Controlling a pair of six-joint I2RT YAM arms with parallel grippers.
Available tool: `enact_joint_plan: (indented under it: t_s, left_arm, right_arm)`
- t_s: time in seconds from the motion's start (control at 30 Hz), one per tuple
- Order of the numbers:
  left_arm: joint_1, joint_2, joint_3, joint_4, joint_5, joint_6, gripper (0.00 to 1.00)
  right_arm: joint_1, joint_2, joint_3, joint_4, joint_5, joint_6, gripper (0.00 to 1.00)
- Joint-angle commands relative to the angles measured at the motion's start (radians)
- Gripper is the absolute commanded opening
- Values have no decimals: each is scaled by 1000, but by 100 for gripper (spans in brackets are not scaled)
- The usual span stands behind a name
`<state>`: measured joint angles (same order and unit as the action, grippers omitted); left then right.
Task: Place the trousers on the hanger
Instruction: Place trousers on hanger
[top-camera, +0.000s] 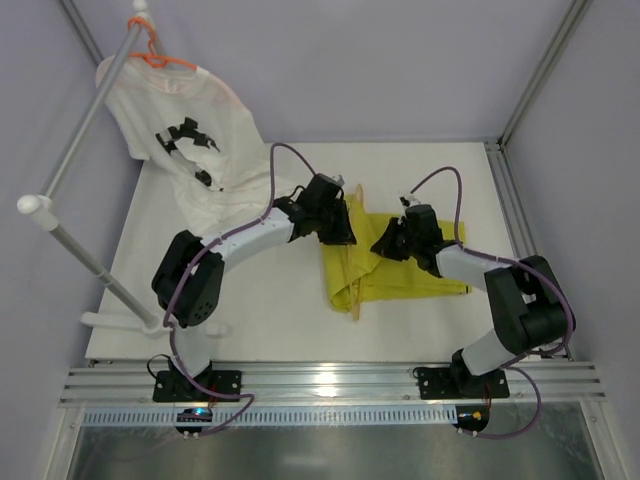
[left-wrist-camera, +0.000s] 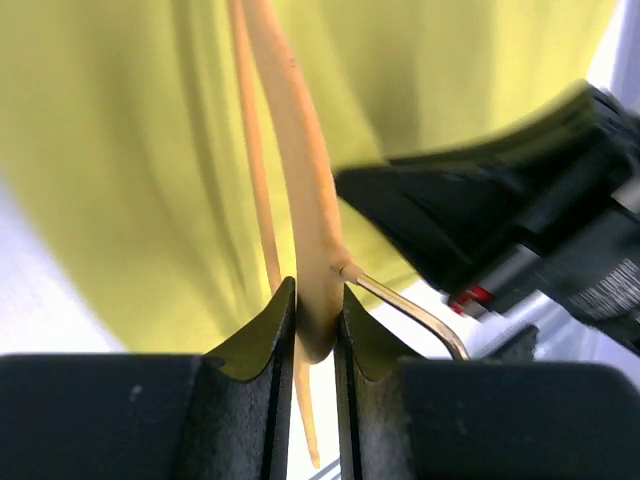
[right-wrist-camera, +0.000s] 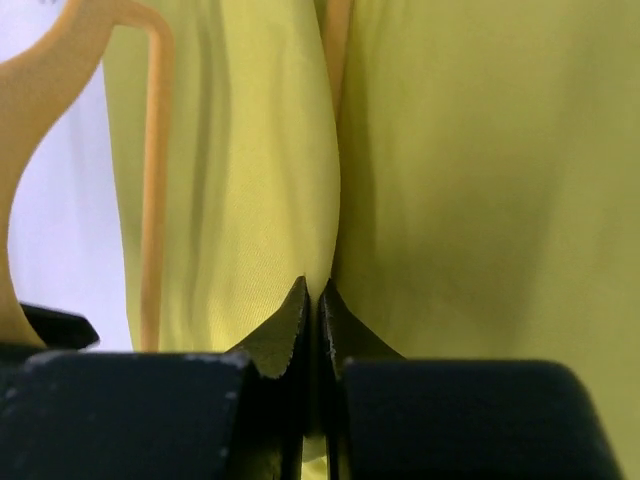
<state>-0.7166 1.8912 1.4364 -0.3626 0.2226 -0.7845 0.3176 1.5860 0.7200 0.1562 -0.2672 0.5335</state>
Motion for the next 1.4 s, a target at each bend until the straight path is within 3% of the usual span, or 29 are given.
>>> enact_joint_plan:
  t_s: [0.0, 0.13, 0.3, 0.4, 0.53, 0.63, 0.8, 0.93, 1.07, 1.17, 1.37]
  left_arm:
    - [14, -30, 12, -228, -273, 24, 0]
    - [37, -60, -7, -307, -374, 7, 0]
    - [65, -76, -42, -320, -400, -1, 0]
    - [66, -98, -68, -318, -420, 17, 0]
    - [94, -148, -117, -314, -418, 28, 0]
    - [95, -181, -192, -187, -313, 31, 0]
    - [92, -207, -293, 2, -67, -18, 0]
    - [98, -213, -347, -50, -170, -59, 0]
    - [147, -199, -359, -121, -245, -68, 0]
    - [161, -225, -373, -133, -282, -56, 0]
    - [167, -251, -380, -121, -275, -53, 0]
  right_arm:
    - [-12, -147, -66, -108, 173, 45, 4]
    - [-18, -349, -192, -271, 357, 149, 4]
    - [-25, -567, -266, -497, 586, 288, 4]
    - [-32, -627, -290, -549, 620, 313, 4]
    - [-34, -649, -320, -483, 551, 302, 4]
    - [-31, -653, -375, -388, 511, 345, 4]
    - [-29, -656, -407, -382, 552, 359, 4]
    - [-29, -682, -323, -440, 601, 352, 4]
    - [-48, -699, -223, -699, 805, 411, 4]
    - [-110, -736, -270, -737, 800, 465, 4]
    - [-118, -779, -329, -820, 838, 617, 4]
